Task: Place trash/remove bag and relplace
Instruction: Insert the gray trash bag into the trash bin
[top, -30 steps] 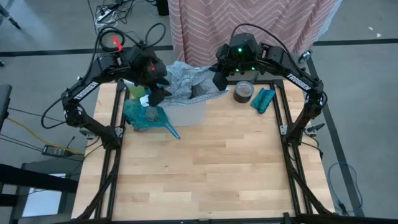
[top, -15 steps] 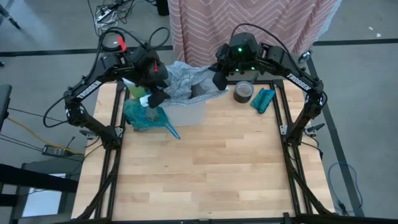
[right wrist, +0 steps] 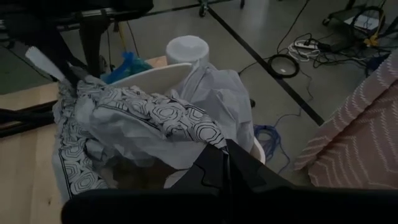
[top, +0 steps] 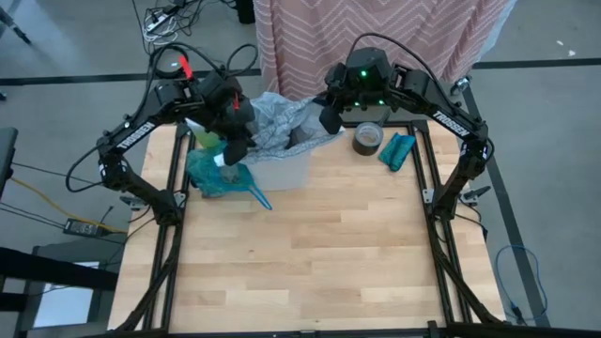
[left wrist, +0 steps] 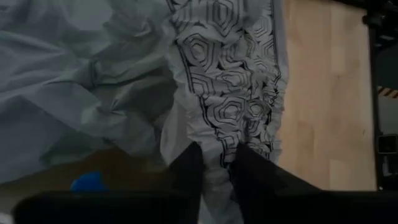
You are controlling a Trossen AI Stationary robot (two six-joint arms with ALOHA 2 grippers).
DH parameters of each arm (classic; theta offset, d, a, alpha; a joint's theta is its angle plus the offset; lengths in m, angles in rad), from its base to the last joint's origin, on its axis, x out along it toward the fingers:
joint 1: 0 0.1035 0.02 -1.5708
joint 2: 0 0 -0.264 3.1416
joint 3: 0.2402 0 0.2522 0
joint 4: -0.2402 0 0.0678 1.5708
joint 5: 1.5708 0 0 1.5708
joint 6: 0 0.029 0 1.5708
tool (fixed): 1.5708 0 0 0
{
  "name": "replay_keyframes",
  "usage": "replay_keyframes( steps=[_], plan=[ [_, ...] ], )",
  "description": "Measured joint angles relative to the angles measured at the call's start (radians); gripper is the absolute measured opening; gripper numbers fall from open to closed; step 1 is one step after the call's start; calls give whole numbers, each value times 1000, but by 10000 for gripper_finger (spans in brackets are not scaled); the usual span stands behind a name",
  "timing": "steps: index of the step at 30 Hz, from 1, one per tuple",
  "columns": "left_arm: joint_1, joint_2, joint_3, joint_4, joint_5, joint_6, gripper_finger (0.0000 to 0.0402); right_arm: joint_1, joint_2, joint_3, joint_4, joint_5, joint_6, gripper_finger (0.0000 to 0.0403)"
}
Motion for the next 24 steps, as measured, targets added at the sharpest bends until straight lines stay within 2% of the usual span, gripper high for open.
replay_keyframes(
  steps=[6,8,20,24],
  plan=[
    [1,-16,0,-20,-26,-35,19,0,0,0,-6,22,35,0],
    [0,-29,0,-39,-38,-39,7,0,0,0,-13,36,44,0],
    [0,-146,0,-107,-174,-113,8,1,2,-1,-10,38,51,0],
    [0,-180,0,-119,-230,-136,8,-1,2,-1,-16,81,52,0]
  ],
)
